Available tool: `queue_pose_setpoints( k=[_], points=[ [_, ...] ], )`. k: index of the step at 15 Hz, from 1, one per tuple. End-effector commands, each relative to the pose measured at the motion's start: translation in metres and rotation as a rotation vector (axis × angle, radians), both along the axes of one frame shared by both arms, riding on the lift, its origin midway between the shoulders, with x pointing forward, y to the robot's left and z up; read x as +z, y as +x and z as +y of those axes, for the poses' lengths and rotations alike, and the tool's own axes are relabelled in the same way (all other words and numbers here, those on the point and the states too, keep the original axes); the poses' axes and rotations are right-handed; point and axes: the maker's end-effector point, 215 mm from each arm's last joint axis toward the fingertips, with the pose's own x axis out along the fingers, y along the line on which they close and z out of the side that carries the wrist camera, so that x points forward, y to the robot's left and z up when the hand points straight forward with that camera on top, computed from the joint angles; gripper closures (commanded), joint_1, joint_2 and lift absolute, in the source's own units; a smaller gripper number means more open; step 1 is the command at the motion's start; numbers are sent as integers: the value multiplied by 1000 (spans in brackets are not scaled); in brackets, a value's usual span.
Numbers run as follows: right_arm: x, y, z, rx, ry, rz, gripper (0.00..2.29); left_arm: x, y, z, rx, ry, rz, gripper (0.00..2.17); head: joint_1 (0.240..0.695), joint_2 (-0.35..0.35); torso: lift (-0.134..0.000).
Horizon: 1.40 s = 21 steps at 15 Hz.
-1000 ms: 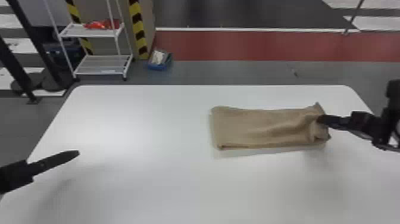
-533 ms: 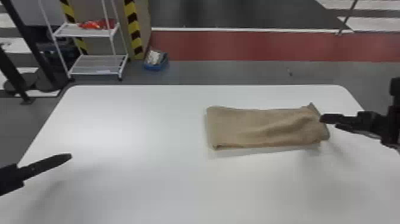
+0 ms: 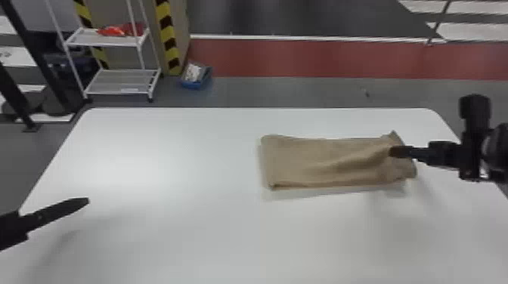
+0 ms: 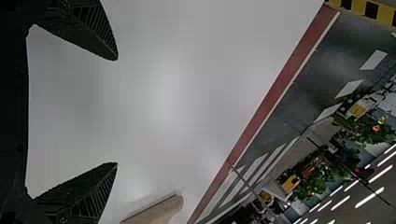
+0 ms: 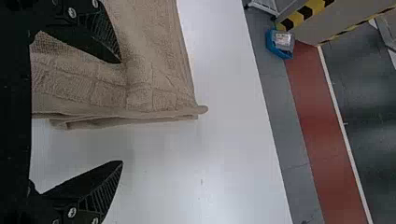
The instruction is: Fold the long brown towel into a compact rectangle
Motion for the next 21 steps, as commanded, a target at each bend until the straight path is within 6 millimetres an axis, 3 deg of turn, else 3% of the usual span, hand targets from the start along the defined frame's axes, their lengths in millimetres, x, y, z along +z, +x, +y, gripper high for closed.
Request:
queue_pose_setpoints(
  k=[1,5,8,11,14,17,21],
  points=[
    [-6,0,6,20,-29,22,178,0,0,0,-1,2,-4,80,695,-7,-124],
    [-17,-7,4,23,-39,52,194,-1,-2,3,-4,7,-10,80,695,1,-124],
    [-25,-7,17,49,-48,65,302,1,-1,3,-7,7,-16,80,695,2,-124],
    [-24,-6,22,56,-34,60,637,2,-1,4,-7,8,-18,80,695,16,-124],
    [-21,-6,25,63,-16,51,1264,3,-2,8,-2,9,-20,80,695,22,-124],
    [2,-11,28,44,76,3,1328,5,-3,11,-4,13,-19,80,695,31,-124],
    [43,-36,34,10,233,-22,1325,10,-3,16,-7,23,-24,80,695,42,-124]
  ],
)
